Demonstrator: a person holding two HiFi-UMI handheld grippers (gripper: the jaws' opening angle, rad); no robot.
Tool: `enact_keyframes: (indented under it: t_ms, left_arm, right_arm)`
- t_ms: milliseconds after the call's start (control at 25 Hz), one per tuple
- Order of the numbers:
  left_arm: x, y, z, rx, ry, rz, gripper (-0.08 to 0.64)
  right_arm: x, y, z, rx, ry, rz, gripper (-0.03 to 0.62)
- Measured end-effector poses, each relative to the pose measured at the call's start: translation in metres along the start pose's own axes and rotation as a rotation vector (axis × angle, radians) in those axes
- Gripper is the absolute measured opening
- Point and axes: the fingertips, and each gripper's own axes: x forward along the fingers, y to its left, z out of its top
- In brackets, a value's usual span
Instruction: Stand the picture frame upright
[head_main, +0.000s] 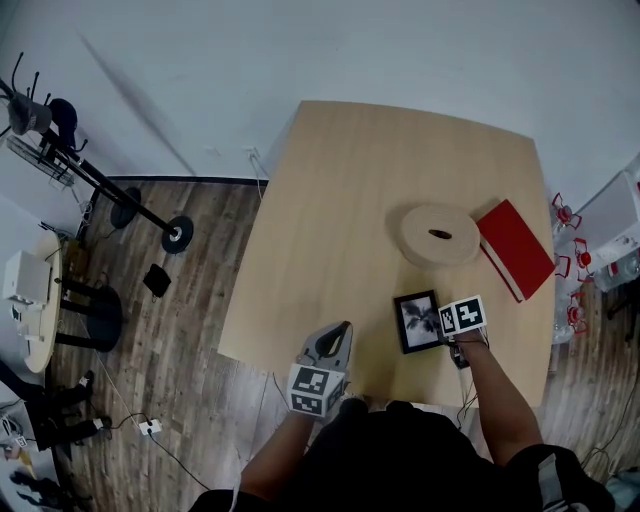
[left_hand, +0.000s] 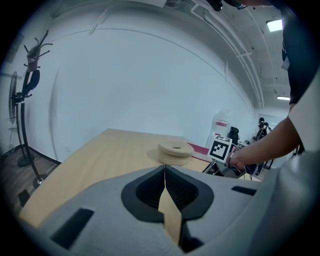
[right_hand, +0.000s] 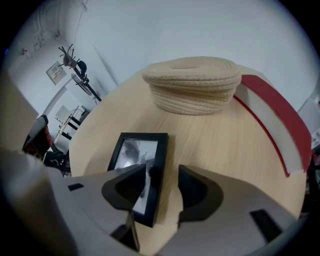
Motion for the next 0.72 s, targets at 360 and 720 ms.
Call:
enact_keyframes:
  t_ms: [360, 720]
  left_arm:
    - [-0.01, 0.003, -0.005, -0.013, 0.003, 0.018, 0.005]
    - [-0.015, 0.002, -0.005, -0.015, 0.004, 0.023, 0.005]
  right_arm:
    - [0.005, 0.008, -0.003, 0.017, 0.032, 0.026, 0.183]
    - [0.0, 0.013, -0.001, 0.042, -0.001, 0.01, 0.09]
